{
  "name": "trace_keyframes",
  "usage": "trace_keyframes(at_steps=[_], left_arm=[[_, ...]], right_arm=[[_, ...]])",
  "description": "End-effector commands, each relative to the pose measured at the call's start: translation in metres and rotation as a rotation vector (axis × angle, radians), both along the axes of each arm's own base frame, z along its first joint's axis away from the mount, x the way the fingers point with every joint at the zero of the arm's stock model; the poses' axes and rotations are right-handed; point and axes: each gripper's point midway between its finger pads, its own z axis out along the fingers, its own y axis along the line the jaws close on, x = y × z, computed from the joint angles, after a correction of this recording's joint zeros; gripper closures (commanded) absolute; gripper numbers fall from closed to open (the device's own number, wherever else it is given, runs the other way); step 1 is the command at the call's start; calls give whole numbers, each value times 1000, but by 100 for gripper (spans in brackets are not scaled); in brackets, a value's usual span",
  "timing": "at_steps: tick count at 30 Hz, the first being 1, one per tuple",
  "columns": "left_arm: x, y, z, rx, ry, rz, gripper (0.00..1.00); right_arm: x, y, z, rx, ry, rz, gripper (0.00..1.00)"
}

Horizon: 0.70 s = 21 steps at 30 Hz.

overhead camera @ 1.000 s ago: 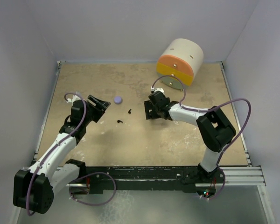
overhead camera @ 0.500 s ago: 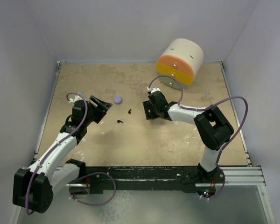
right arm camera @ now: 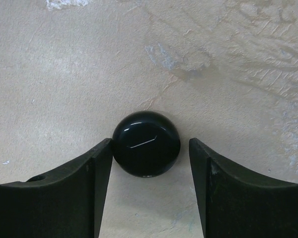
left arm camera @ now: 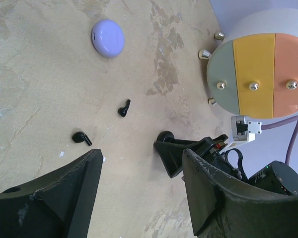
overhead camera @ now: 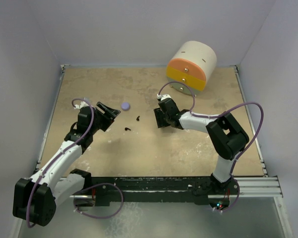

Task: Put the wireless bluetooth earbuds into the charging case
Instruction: Pick up the charging case at the center of the board.

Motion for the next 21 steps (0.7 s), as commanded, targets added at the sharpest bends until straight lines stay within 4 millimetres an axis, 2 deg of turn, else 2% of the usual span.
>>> trace_keyframes(at_steps=[1,18,21], left_arm=[[9,-5,23,-7,-63,-10,36],[8,-6,21,-6,-59,-16,36],[8,-6,21,-5,-59,-18,36]], right_arm=[[-8,-3,-7,-16,22,15,36],[-11,-5,-28,-51,58,46,37],[-12,-5,-30,-55,64,49,41]])
